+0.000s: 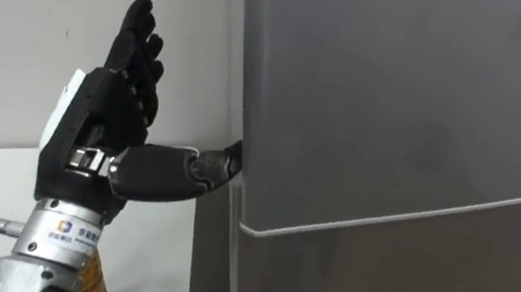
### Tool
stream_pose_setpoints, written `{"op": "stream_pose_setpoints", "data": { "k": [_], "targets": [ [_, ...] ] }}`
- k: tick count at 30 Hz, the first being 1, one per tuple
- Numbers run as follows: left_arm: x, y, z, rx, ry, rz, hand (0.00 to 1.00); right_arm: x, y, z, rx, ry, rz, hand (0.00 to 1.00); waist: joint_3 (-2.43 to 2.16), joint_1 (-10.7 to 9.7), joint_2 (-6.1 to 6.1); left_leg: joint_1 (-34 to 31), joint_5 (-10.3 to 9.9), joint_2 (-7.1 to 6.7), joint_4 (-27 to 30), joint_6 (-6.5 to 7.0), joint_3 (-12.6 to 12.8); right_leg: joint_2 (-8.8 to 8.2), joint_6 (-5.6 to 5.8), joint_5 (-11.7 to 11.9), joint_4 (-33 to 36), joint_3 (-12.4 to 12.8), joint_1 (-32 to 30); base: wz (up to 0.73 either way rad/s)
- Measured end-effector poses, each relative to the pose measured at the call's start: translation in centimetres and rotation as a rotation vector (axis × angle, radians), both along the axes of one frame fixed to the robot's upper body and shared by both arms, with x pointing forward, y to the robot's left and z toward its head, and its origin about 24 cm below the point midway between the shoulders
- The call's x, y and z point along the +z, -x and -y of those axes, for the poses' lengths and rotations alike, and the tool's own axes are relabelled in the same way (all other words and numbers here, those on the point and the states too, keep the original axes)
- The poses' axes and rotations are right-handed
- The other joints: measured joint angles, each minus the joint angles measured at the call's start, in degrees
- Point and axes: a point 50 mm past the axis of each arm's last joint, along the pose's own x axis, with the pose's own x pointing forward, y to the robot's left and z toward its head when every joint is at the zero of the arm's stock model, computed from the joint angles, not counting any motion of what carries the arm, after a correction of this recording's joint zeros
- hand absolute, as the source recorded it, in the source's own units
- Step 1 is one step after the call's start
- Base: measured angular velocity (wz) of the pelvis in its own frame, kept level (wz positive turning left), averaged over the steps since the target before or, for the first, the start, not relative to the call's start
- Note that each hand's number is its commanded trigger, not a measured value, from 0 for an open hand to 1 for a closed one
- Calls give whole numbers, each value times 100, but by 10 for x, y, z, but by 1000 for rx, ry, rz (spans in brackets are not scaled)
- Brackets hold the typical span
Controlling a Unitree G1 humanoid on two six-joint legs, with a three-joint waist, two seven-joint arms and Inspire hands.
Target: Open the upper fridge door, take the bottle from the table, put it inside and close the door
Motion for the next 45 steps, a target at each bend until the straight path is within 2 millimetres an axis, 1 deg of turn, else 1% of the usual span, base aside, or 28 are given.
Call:
{"op": "stream_pose_setpoints", "data": {
  "k": [13, 19, 28, 33, 45],
  "targets": [
    [7, 5, 2, -51, -52, 37, 0, 0, 1, -1, -1, -26, -3, 0, -9, 61, 11, -40, 1, 1, 13, 1, -20, 1, -1, 1, 6, -12, -70, 1],
    [9, 8, 7, -68, -71, 54, 0, 0, 2, 1, 3, -25, -11, 0, -27, 182, 38, -53, 1, 2, 11, 1, -27, 0, -1, 4, 7, -10, -80, 0],
    [10, 9, 9, -76, -92, 62, 0, 1, 1, 2, 22, -23, -10, 0, -27, 186, 31, -40, 2, 1, 10, 2, -30, -4, -2, 14, 11, -15, -34, 0],
    [9, 10, 10, -95, -102, 63, 0, 1, 2, 2, 23, -31, -13, 0, -16, 185, 11, -15, 4, 1, 11, 7, -30, -5, -4, 19, 12, -25, -10, 0],
    [9, 11, 14, -159, -100, 68, 0, 1, 0, 2, 44, -30, -14, 0, -15, 202, 13, -97, 5, 1, 110, 9, -60, -8, -11, 27, 14, -27, -51, 0]
  ]
}}
